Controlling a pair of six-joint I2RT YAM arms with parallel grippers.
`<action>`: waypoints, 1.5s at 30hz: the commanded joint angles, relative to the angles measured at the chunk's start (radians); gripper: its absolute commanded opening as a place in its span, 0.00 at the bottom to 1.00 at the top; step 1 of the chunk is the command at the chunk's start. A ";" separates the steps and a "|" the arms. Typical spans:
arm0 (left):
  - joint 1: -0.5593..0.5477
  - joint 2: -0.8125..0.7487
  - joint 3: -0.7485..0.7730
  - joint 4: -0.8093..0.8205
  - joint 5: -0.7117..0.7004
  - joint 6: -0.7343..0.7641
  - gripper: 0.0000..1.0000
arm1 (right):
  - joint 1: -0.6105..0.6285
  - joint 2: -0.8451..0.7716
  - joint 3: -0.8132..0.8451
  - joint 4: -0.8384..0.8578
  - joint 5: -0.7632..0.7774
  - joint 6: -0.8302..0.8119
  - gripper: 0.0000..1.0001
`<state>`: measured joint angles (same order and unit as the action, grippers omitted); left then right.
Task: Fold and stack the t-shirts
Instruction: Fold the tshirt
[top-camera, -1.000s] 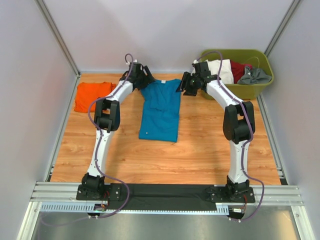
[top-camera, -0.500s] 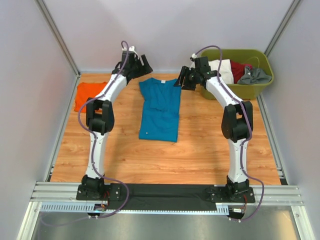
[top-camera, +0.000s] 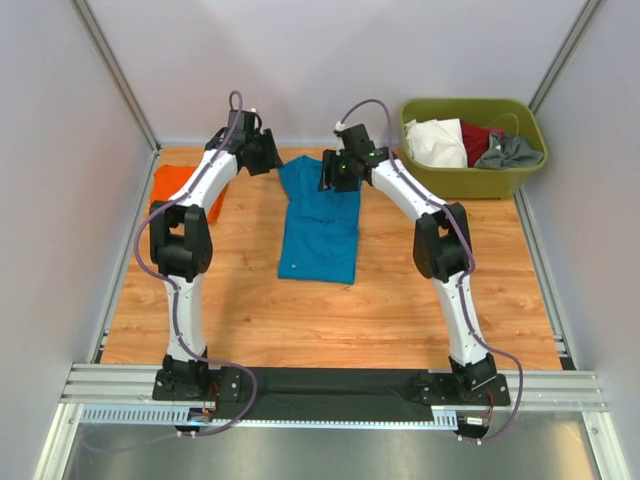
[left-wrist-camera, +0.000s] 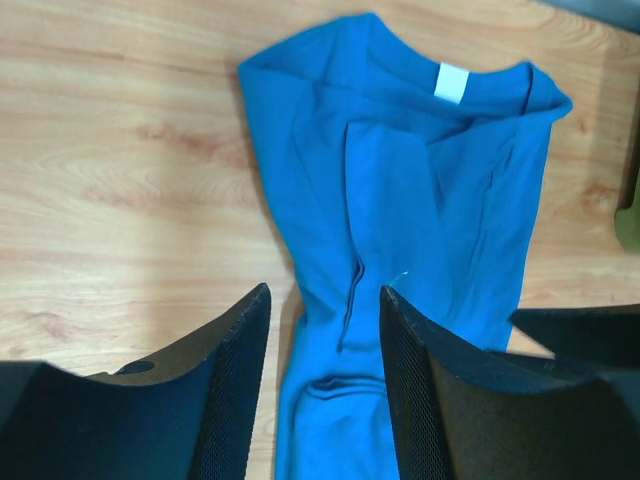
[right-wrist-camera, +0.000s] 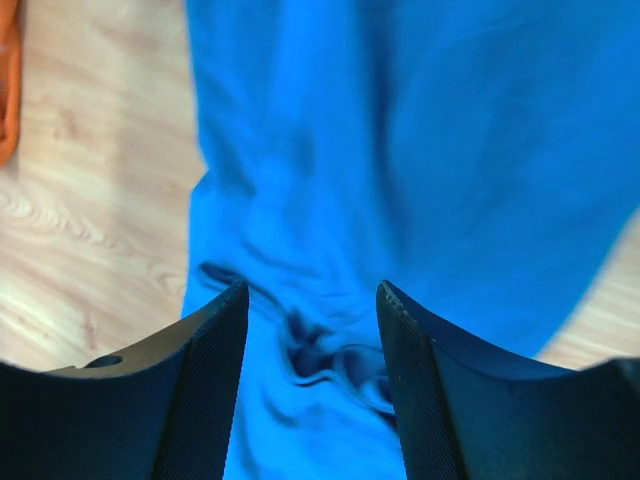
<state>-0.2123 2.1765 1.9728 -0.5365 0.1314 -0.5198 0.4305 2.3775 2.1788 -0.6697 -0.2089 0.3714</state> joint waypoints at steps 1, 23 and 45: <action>0.011 -0.063 -0.012 0.021 0.117 0.017 0.55 | 0.028 0.008 0.049 -0.005 0.071 0.009 0.56; 0.019 0.310 0.192 0.257 0.027 -0.120 0.59 | -0.024 -0.170 -0.191 -0.036 0.151 -0.009 0.43; 0.005 0.341 0.167 0.513 0.090 -0.186 0.39 | -0.030 -0.061 -0.162 -0.033 0.135 -0.006 0.34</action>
<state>-0.1940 2.6137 2.1784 -0.1154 0.2375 -0.7303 0.4049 2.3043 1.9999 -0.7269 -0.0788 0.3759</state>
